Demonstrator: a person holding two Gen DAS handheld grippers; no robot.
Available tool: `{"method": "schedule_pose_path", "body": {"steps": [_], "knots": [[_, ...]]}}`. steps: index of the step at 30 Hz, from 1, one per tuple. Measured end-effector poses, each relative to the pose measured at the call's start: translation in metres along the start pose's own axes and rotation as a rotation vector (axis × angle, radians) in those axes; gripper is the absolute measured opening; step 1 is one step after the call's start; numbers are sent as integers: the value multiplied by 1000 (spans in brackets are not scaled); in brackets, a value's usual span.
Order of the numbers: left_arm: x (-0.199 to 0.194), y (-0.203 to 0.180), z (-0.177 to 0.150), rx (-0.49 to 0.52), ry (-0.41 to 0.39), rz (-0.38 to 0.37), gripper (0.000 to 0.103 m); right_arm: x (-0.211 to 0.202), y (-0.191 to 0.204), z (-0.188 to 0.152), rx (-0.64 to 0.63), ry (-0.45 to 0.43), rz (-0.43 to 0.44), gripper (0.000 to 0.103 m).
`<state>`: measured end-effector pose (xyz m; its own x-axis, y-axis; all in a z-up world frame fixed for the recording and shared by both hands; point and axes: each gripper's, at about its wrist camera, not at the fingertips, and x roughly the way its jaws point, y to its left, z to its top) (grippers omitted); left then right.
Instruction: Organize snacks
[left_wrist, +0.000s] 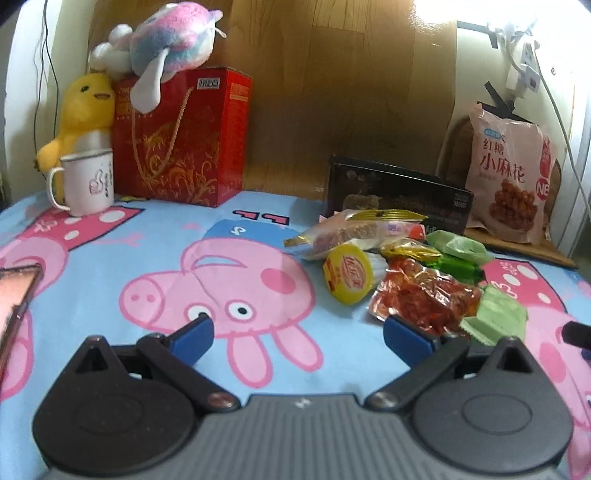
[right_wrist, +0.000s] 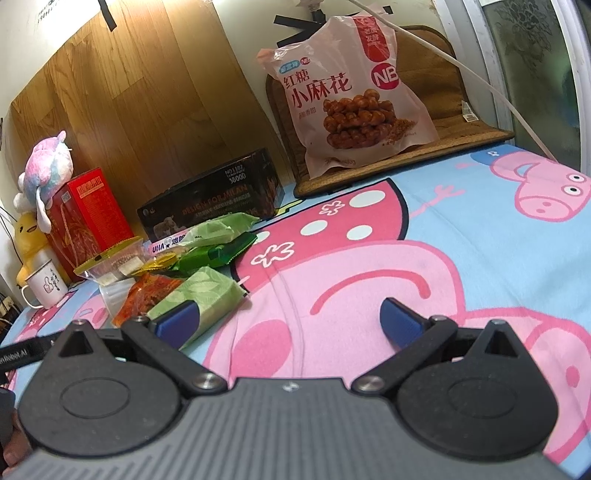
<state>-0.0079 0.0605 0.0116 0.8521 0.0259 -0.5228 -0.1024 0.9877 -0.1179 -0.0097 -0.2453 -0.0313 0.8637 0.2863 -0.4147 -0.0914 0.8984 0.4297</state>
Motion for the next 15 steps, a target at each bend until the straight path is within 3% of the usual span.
{"method": "schedule_pose_path", "body": {"steps": [8,13,15], "knots": [[-4,1,-1,-12,-18,-58,98,1,5,1,-23,7,43,103],[-5,2,-1,-17,-12,-118,96,15,31,16,-196,38,153,102],[-5,2,-1,-23,-12,-113,96,27,39,27,-239,62,187,94]]}}
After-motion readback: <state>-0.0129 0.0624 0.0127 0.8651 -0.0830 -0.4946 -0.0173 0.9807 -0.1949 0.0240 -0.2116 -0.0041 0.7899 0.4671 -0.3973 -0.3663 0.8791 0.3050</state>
